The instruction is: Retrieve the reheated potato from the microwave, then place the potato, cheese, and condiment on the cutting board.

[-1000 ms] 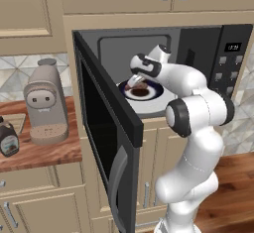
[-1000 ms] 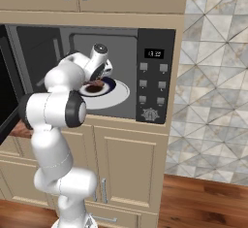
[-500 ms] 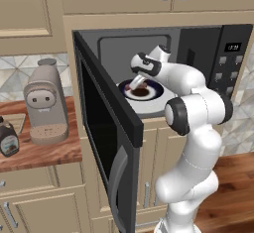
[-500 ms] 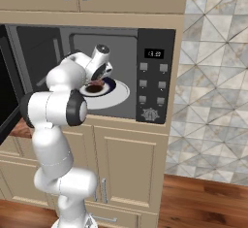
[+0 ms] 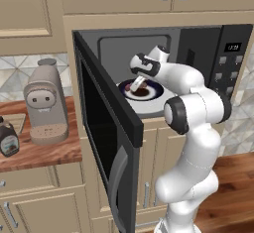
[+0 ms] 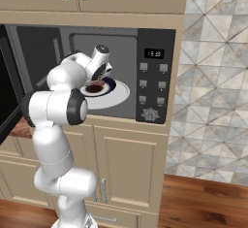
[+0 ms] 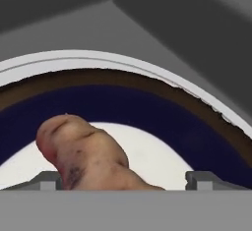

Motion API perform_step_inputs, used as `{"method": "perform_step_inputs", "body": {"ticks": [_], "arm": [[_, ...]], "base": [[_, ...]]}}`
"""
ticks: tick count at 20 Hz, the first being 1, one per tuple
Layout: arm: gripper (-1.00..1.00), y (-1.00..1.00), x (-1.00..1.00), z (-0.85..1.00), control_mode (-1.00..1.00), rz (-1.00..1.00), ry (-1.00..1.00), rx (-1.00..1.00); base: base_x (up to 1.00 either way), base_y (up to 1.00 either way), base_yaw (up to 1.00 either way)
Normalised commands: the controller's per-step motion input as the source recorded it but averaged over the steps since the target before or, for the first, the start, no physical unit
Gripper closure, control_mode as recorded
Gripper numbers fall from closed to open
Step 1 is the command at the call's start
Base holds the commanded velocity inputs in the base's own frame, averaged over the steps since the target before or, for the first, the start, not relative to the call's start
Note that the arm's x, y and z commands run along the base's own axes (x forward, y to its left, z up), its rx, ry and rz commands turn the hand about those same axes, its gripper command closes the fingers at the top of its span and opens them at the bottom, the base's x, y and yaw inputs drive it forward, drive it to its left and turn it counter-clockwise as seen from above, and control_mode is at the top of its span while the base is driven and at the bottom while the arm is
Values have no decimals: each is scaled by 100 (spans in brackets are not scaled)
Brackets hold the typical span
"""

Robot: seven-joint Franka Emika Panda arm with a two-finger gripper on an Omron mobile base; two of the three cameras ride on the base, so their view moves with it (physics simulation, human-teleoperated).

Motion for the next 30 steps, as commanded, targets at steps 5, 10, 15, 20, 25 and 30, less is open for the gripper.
{"method": "perform_step_inputs", "body": {"ticks": [5, 10, 15, 20, 25, 30], "arm": [[100, 0, -10, -5, -100, 0, -12, -1], [100, 0, -37, -1, -100, 0, -18, 0], [100, 0, -14, 20, -100, 0, -2, 0], [100, -1, -15, 50, -100, 0, 2, 1], [100, -4, -46, 45, -100, 0, 3, 7], [100, 0, -65, 17, -100, -1, 0, 8]], "base": [[0, 0, 0], [0, 0, 0], [0, 0, 0], [0, 0, 0], [0, 0, 0], [0, 0, 0]]}}
